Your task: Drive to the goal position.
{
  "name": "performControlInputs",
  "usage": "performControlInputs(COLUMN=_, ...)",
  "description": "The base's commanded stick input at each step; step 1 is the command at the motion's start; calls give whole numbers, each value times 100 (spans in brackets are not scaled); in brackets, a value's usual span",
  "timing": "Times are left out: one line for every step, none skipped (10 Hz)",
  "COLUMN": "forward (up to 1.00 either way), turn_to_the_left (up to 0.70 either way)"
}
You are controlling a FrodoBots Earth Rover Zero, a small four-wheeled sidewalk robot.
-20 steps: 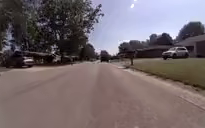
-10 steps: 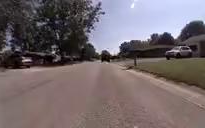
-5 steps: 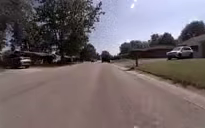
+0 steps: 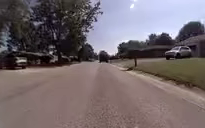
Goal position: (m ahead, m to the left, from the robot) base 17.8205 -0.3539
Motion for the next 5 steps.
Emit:
performControlInputs(forward=50, turn_to_the_left=0)
performControlInputs(forward=50, turn_to_the_left=0)
performControlInputs(forward=50, turn_to_the_left=0)
performControlInputs(forward=50, turn_to_the_left=0)
performControlInputs(forward=50, turn_to_the_left=0)
